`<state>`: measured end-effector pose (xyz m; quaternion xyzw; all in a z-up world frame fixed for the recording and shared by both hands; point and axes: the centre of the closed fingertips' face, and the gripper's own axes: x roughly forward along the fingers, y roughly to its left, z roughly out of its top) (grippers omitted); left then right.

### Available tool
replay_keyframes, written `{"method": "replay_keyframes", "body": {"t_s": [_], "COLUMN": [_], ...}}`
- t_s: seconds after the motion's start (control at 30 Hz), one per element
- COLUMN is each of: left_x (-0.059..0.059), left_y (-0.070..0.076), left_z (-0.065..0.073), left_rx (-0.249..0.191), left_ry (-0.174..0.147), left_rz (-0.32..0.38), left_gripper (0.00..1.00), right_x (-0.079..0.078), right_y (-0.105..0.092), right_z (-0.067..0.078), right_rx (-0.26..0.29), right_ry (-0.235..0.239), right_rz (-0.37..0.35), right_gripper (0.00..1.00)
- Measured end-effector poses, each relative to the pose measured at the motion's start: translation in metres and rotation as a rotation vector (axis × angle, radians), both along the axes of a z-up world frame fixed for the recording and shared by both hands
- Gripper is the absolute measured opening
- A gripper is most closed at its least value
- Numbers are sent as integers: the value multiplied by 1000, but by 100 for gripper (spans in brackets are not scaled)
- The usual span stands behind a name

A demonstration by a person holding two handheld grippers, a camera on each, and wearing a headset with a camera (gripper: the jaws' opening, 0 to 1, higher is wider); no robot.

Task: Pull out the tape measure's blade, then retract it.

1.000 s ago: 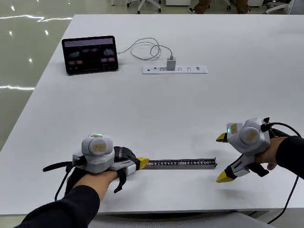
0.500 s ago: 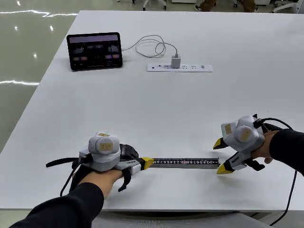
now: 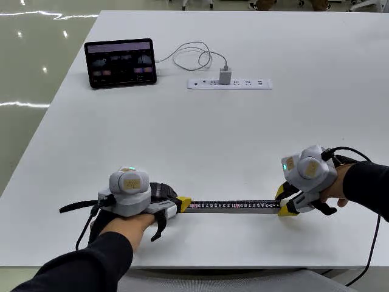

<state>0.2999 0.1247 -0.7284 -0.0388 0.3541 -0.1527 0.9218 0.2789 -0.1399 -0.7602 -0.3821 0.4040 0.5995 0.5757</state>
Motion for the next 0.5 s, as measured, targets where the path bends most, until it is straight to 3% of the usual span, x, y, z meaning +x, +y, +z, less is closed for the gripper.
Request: {"method": "replay_keyframes", "body": {"t_s": [0.2,0.3,0.37,0.5], "left_x": [-1,-1,-1,-2], "left_y": [-1,5,4,4], "left_z": [1,1,1,-1], "left_rx": [-7,5,2,40], "left_ry": [9,21,17,17], "left_rz": [13,39,36,17], "left_gripper": [73,65,64,64], "right_x": [0,0,0,0], "right_y": [0,1,1,1], "right_z": [-1,-1,-1,-2], "right_rx": [-1,-8,-18,-31], "right_ry": [3,-2,-4,-16], "right_rz": [-15,-18,-27,-20], "right_gripper": [12,12,12,12]}}
